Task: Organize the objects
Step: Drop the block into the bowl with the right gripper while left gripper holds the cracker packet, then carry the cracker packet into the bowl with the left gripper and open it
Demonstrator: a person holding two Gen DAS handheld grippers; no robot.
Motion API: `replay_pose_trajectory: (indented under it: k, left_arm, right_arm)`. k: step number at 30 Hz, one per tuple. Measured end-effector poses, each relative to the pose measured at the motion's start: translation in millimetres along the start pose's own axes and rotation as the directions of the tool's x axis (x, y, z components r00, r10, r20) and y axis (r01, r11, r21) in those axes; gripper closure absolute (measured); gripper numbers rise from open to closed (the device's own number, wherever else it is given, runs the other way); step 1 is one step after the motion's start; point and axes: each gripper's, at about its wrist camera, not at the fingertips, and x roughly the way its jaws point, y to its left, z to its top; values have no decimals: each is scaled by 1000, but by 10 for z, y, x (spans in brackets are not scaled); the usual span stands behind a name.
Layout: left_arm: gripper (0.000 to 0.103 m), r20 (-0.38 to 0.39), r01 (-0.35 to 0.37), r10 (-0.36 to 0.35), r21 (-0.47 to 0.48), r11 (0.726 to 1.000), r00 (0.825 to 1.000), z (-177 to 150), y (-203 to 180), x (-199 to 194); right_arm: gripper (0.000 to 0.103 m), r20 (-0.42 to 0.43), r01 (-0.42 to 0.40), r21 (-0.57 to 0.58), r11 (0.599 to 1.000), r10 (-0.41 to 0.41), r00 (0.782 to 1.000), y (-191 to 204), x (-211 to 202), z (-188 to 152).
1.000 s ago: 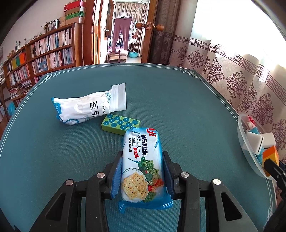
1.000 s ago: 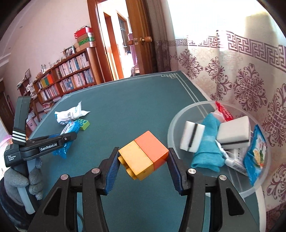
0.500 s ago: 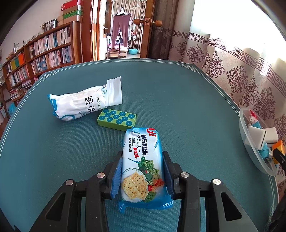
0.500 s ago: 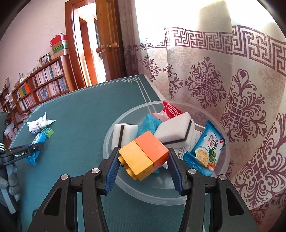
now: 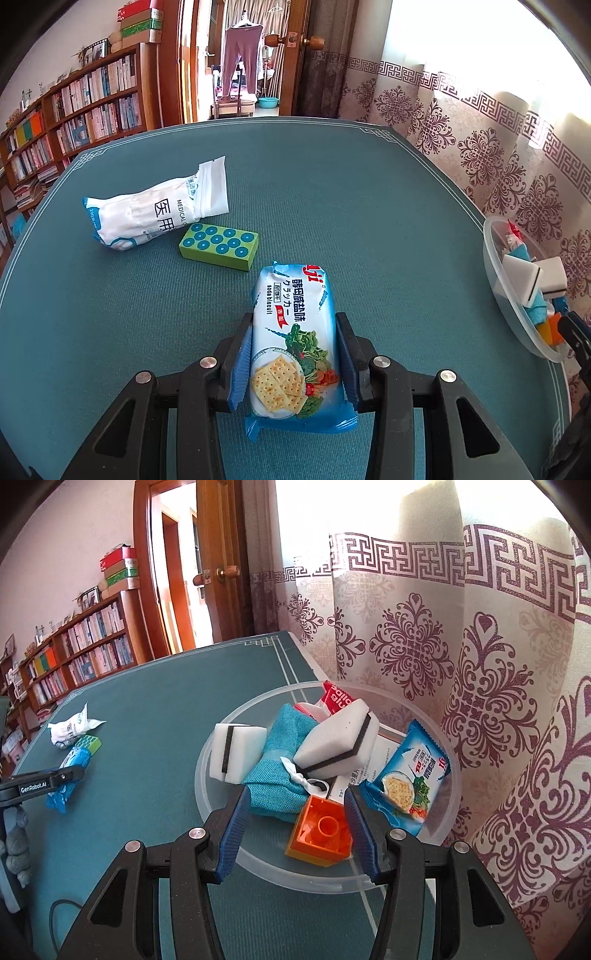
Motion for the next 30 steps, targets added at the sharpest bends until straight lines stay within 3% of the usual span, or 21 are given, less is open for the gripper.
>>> replay_pose_trajectory:
  k: [8,14,30]
  left_arm:
    - [59,-19,40,-39,55,998,999,52,-328,51]
    - [59,-22,80,-78,111,991,997,156,-637,57]
    - [59,-32,222,-221,232,947,975,628,-1593,243]
  right_arm:
    - [49,36,5,-18,1000,-5,999,-34,-159,-89]
    - [49,17,-28,-14,1000,28,999,-82,-201,-135]
    - [49,1,-114,2,993,114,993,-104,-214,-211]
